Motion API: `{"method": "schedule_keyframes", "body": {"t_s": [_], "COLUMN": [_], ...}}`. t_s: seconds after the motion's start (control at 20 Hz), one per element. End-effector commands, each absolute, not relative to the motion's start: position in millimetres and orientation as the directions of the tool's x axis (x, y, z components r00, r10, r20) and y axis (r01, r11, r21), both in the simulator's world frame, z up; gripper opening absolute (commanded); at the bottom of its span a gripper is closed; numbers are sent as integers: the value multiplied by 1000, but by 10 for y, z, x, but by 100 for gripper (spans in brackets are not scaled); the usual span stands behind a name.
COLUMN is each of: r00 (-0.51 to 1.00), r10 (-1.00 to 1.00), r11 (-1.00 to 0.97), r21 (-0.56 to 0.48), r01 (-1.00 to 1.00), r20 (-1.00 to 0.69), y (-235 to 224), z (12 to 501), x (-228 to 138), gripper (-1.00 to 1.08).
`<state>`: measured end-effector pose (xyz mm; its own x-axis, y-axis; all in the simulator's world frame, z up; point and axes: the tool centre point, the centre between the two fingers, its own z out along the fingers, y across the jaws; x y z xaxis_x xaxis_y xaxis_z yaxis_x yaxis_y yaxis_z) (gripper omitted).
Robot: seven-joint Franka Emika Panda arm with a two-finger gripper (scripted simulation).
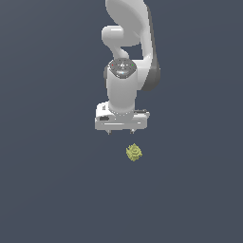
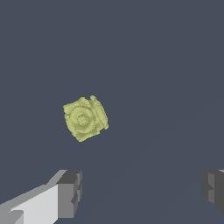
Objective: Pick up the object and move it to a goal position.
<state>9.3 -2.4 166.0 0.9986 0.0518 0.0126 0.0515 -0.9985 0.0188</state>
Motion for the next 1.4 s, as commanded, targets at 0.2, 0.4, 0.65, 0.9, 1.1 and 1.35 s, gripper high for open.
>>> {"method": "schedule_keyframes", "body": {"t_s": [0.2,0.4,0.65,0.9,1.1,1.35], "r00": [990,972,935,904,891,891], "r10": [141,233,355,428,455,453], "r11": [-990,-972,-935,-904,-891,-891], "r21": [19,17,10,3,0,0], "r01": [140,233,355,428,455,453], "r20": [7,3,0,0,0,-1], "y": [104,242,437,563,611,610], "z": [1510,1348,1121,974,918,900], "x": [177,260,359,413,431,427], "gripper": [100,100,100,100,100,100]}}
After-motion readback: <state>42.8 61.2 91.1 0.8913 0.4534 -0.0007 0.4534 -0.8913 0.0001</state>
